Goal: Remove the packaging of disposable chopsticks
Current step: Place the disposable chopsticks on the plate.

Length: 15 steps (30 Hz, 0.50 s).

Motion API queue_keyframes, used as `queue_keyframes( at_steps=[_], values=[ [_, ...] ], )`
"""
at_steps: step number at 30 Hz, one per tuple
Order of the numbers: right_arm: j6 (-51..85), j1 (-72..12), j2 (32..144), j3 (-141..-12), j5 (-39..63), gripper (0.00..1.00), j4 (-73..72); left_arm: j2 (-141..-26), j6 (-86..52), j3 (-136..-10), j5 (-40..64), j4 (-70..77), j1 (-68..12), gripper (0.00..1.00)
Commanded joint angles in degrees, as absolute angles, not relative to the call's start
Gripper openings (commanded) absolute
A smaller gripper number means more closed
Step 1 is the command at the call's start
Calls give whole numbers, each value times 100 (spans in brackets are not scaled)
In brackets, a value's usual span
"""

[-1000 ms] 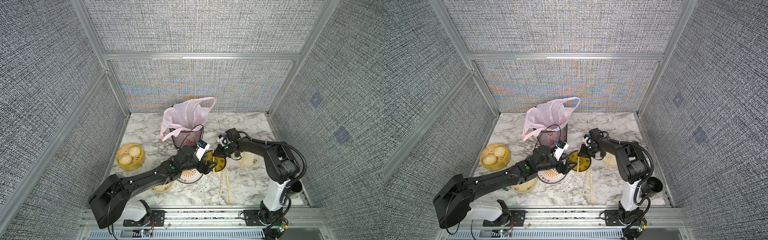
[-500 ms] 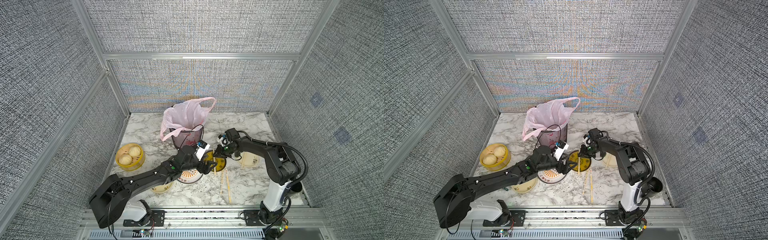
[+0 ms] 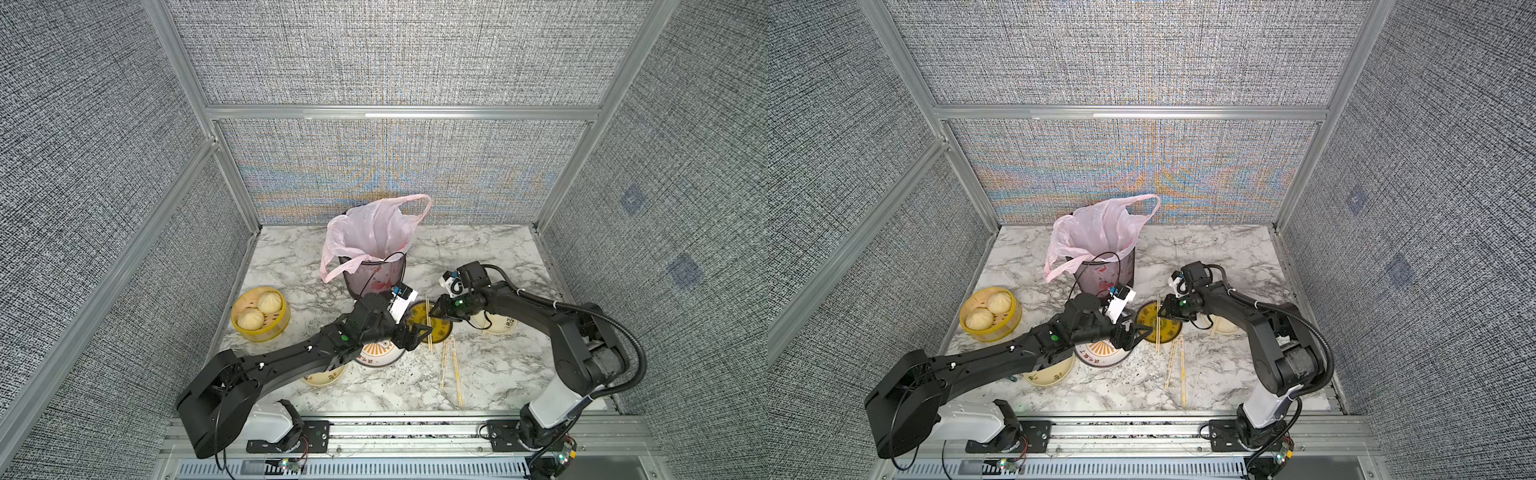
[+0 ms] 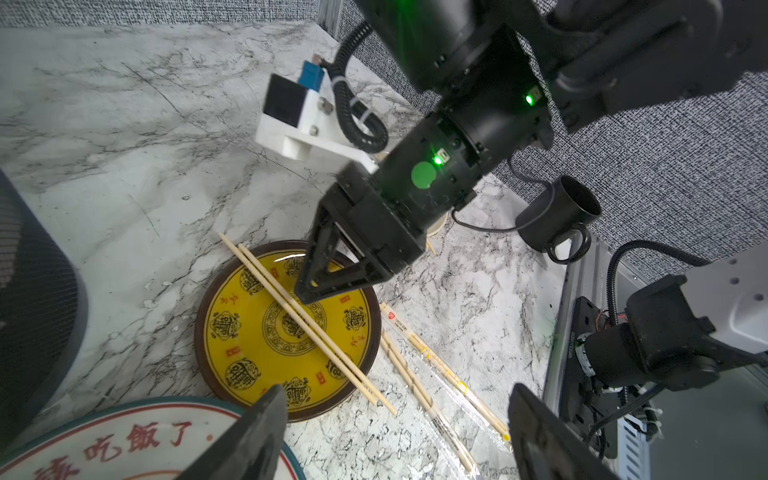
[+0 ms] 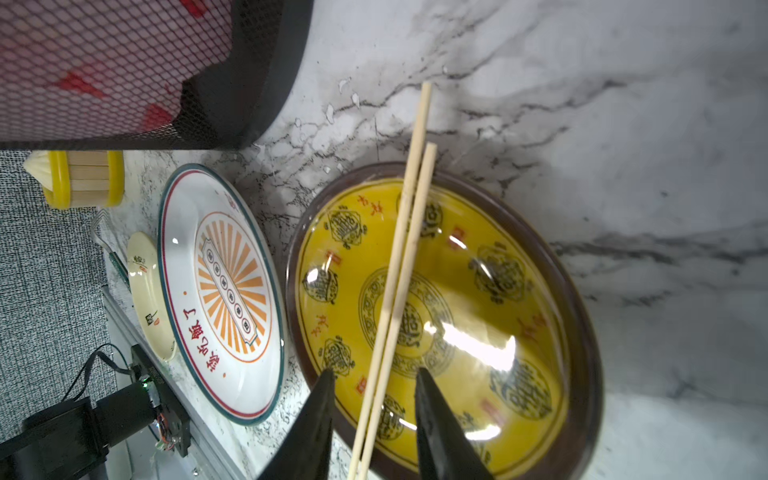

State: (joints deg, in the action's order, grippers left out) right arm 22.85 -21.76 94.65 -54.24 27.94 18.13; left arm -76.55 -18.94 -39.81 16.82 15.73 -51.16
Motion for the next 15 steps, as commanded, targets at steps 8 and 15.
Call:
queue_keyframes(
  at_steps=[8,15],
  values=[
    [2571,-2829,7960,-3849,2285,13,1237,-7383,-2043,-3541,1643,1902,-5116,83],
    [2790,-3405,7336,-3096,2020,5,1026,-7467,-2072,-3429,1686,1936,-5116,83]
  ],
)
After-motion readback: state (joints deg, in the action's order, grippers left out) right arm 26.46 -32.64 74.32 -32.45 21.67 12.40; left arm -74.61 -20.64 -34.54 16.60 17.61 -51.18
